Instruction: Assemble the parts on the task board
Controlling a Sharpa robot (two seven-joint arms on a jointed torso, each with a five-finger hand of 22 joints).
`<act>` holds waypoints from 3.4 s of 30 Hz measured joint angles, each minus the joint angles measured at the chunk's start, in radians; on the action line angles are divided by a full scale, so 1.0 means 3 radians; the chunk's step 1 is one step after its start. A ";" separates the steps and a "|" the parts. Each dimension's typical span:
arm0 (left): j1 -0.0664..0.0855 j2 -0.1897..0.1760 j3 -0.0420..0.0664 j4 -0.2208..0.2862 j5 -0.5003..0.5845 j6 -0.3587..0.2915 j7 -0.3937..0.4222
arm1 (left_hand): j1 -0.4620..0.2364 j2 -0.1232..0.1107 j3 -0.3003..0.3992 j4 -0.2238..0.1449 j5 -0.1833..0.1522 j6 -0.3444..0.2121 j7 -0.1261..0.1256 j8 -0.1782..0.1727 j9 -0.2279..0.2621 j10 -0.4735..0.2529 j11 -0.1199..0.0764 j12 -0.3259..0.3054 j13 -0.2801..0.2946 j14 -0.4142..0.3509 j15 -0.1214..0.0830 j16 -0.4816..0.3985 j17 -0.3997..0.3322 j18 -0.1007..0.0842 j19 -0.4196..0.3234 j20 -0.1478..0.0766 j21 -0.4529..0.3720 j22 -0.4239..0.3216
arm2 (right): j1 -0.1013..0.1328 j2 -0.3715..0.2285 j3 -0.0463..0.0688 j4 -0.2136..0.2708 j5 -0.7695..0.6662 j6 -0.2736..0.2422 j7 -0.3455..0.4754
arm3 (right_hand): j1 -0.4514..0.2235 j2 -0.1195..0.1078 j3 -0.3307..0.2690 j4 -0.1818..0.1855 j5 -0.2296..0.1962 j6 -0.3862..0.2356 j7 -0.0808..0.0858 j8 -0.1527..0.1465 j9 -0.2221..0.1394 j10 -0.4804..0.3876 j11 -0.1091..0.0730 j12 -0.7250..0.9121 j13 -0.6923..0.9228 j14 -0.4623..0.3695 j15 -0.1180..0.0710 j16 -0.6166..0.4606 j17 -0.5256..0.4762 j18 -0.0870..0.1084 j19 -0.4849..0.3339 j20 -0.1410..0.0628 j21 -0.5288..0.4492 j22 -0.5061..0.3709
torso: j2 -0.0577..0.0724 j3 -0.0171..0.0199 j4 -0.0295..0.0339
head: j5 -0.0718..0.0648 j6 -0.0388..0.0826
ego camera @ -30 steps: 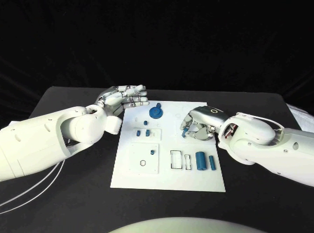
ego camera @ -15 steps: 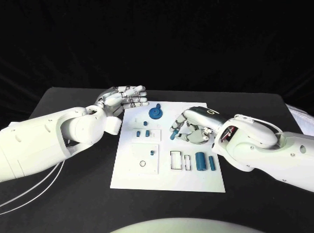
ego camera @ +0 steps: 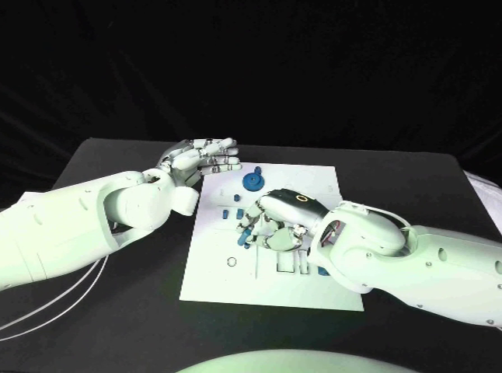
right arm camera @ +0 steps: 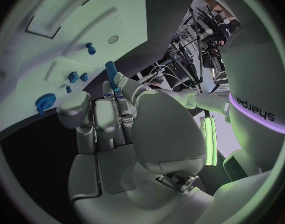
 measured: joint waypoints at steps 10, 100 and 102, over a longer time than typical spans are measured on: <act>-0.0001 0.0000 0.0000 -0.0008 0.0000 0.0003 0.0000 | 0.0000 0.0000 0.0000 0.0000 0.0000 0.0000 0.0000 0.0000 0.0000 0.0000 0.0000 0.0000 0.0000 0.0000 0.0000 0.0000 0.0000 0.0000 0.0000 0.0000 0.0000 -0.0006 | -0.0183 0.0256 -0.0011 -0.0235 -0.0137 0.0097 0.0004 | 0.0000 0.0000 -0.0001 0.0000 0.0000 -0.0018 0.0007 -0.0006 -0.0005 0.0000 0.0000 0.0012 0.0002 0.0000 0.0000 0.0000 -0.0004 0.0000 0.0000 0.0000 0.0000 -0.0004 | 0.0003 0.0002 0.0001 | 0.0037 -0.0012; -0.0002 0.0001 0.0000 -0.0007 -0.0002 0.0049 -0.0031 | 0.0000 0.0000 0.0000 0.0000 0.0000 0.0000 0.0000 0.0000 0.0000 0.0000 0.0000 0.0000 0.0000 0.0000 0.0000 0.0000 0.0000 0.0000 0.0000 0.0000 0.0000 -0.0023 | -0.0242 0.0464 -0.0040 -0.0313 -0.0783 0.0497 -0.0402 | -0.0170 -0.0029 -0.0055 0.0037 0.0065 0.0029 -0.0027 -0.0035 -0.0035 0.0131 -0.0155 0.0051 0.0050 -0.0006 -0.0007 0.0088 0.0033 0.0001 -0.0018 0.0018 0.0066 0.0061 | 0.0003 0.0006 -0.0005 | 0.0008 -0.0036; -0.0002 0.0002 0.0000 -0.0007 -0.0002 0.0049 -0.0032 | 0.0000 0.0000 0.0000 0.0000 0.0000 0.0000 0.0000 0.0000 0.0000 0.0000 0.0000 0.0000 0.0000 0.0000 0.0000 0.0000 0.0000 0.0000 0.0000 0.0000 0.0000 -0.0023 | -0.0244 0.0464 -0.0040 -0.0312 -0.0788 0.0481 -0.0409 | -0.0163 -0.0020 -0.0064 0.0028 0.0065 0.0029 -0.0027 -0.0034 -0.0035 0.0132 -0.0155 0.0055 0.0050 -0.0006 -0.0007 0.0088 0.0036 0.0001 -0.0018 0.0018 0.0081 0.0065 | 0.0003 0.0006 -0.0004 | 0.0008 -0.0035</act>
